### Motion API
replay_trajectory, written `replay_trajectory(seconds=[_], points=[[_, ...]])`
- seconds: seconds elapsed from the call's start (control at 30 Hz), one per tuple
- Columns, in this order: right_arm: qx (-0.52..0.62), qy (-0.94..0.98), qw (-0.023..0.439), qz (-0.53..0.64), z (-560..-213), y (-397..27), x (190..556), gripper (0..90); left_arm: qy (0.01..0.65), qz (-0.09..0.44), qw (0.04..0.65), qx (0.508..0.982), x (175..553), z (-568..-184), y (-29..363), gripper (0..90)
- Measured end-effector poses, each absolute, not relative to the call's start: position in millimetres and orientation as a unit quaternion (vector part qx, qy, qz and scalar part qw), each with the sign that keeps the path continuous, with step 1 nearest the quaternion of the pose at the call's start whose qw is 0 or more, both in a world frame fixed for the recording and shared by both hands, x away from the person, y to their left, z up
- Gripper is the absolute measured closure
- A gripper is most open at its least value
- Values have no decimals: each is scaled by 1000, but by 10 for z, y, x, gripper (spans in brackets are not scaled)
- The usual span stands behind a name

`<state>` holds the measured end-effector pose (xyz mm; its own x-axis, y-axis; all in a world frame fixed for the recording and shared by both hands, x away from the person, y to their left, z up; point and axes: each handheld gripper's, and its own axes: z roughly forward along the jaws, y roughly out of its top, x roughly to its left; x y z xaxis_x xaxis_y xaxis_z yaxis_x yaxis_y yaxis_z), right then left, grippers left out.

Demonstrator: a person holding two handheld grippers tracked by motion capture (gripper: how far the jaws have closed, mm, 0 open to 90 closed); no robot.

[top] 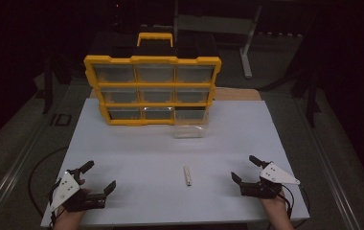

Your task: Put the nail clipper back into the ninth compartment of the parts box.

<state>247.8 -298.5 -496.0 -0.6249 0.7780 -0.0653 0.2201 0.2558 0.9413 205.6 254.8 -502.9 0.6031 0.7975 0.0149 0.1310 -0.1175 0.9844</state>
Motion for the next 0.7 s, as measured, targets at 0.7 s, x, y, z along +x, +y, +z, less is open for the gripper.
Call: replay_trajectory(seconds=[0.7], points=[[346,735,281,512,-4576,-2918,2399,93,339,292,572,688,2073,-5026,2551,2]])
